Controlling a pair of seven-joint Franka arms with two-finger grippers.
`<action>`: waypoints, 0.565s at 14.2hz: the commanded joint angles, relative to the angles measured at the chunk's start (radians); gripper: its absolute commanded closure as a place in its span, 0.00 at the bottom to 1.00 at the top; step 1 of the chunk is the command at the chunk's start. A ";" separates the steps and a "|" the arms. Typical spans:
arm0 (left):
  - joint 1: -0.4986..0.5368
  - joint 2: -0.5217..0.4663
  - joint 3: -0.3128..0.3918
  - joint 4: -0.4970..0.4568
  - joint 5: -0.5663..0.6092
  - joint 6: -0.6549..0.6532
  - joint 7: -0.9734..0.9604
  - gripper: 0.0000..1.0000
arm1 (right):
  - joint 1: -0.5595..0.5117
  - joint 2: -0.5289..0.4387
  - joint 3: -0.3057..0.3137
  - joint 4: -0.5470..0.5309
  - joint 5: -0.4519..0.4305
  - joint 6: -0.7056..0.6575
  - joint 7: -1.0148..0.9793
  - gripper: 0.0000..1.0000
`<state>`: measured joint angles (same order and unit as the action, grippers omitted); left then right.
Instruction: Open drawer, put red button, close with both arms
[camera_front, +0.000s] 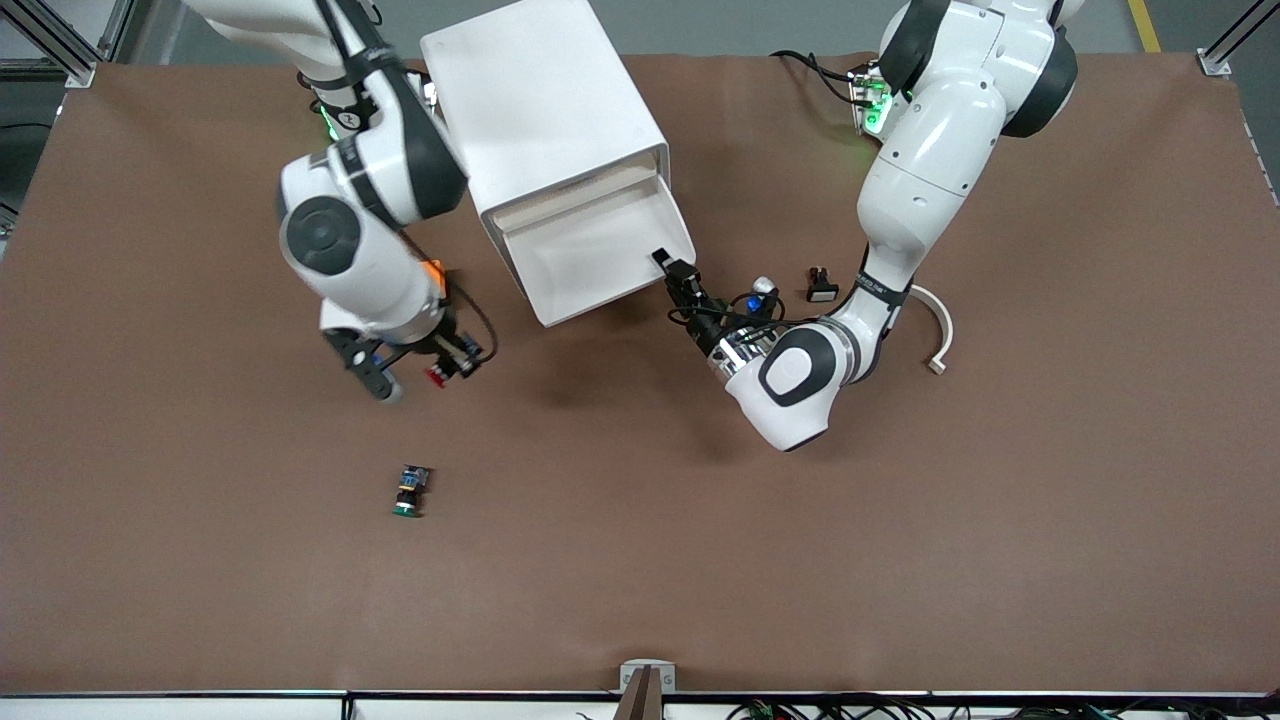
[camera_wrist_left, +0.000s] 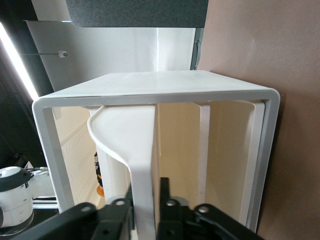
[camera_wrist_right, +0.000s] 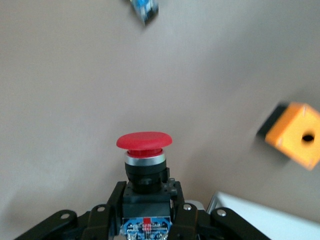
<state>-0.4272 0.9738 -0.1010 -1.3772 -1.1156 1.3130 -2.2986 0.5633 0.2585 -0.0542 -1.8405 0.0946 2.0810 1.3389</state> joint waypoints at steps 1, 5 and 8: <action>0.018 0.003 -0.003 0.024 -0.032 0.015 0.104 0.08 | 0.091 -0.022 -0.013 -0.031 0.007 0.016 0.167 1.00; 0.033 0.002 -0.005 0.095 -0.081 0.015 0.201 0.00 | 0.217 -0.015 -0.015 -0.031 0.007 0.053 0.389 1.00; 0.047 -0.003 -0.003 0.154 -0.073 0.012 0.436 0.00 | 0.280 0.014 -0.013 -0.034 0.005 0.102 0.517 1.00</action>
<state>-0.3895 0.9708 -0.1016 -1.2656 -1.1799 1.3273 -1.9818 0.8011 0.2648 -0.0545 -1.8568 0.0946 2.1479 1.7815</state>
